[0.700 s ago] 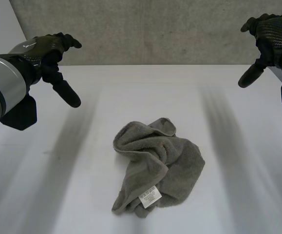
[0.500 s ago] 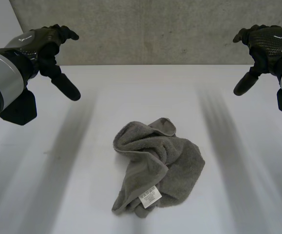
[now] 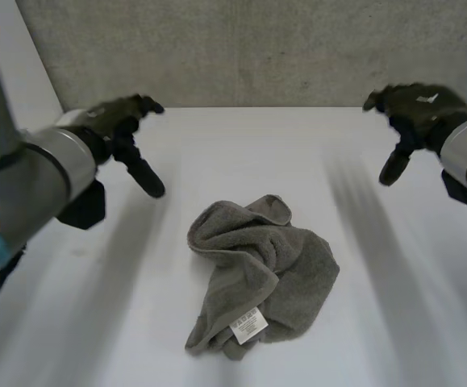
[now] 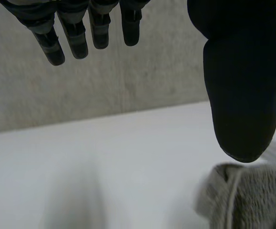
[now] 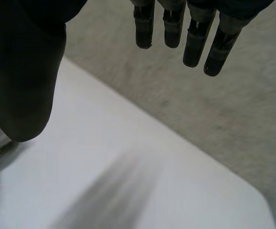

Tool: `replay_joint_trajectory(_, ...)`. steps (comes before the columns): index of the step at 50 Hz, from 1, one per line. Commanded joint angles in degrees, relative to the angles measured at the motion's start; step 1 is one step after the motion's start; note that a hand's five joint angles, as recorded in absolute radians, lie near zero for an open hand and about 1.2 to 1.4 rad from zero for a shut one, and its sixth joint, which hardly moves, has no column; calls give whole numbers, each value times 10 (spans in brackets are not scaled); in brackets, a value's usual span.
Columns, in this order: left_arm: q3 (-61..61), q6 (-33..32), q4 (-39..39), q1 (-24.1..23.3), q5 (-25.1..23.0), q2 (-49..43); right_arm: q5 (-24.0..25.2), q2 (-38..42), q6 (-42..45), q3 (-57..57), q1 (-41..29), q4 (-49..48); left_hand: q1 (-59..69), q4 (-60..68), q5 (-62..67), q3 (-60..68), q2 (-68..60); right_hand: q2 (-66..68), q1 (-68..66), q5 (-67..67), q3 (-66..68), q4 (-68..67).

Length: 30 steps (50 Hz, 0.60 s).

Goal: Fold the towel.

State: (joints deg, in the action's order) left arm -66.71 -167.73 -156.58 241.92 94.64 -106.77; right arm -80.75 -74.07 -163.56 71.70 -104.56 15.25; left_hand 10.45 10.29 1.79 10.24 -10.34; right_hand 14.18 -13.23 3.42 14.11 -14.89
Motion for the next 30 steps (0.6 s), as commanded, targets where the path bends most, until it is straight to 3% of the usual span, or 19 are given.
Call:
replay_joint_trajectory(1,26,22,-3,-16,-30,-88,116,58,32,4,5,30,21,23,8,23,-22,-36,26,-28,-35,43)
replay_joint_trajectory(2,26,22,-3,-16,-30,-88,145,71,33,5,7,39,21,23,8,23,-22,-36,26,-28,-35,43)
replay_joint_trajectory(7,43,44,-4,-21,-59,-131,183,113,32,5,8,65,33,35,20,35,-34,-34,25,-27,-34,41)
replay_joint_trajectory(14,74,74,-5,-36,-65,-191,184,172,25,2,-1,80,82,83,68,84,-83,-21,11,-13,-20,28)
replay_joint_trajectory(19,77,80,-5,-52,-64,-217,179,203,20,2,-12,80,139,140,125,141,-140,67,-76,74,67,-60)
replay_joint_trajectory(21,75,78,-5,-56,-64,-225,174,212,7,2,-21,80,164,166,151,166,-165,207,-217,215,208,-200)
replay_joint_trajectory(24,75,74,-5,-59,-61,-234,171,213,-3,1,-27,77,247,248,233,249,-248,302,-312,310,303,-295)
replay_joint_trajectory(25,79,72,-5,-59,-60,-234,169,212,-15,-2,-31,71,358,360,345,360,-359,429,-438,436,429,-422)
replay_joint_trajectory(26,79,72,-5,-59,-60,-234,164,212,-28,-9,-33,60,359,361,346,361,-360,590,-599,598,591,-583)
replay_joint_trajectory(28,103,70,-10,-58,-56,-231,156,208,-46,-20,-34,38,523,525,510,526,-525,658,-667,665,658,-650)
replay_joint_trajectory(30,125,65,-15,-58,-51,-227,143,201,-75,-32,-35,7,569,571,556,571,-570,658,-668,666,659,-651)
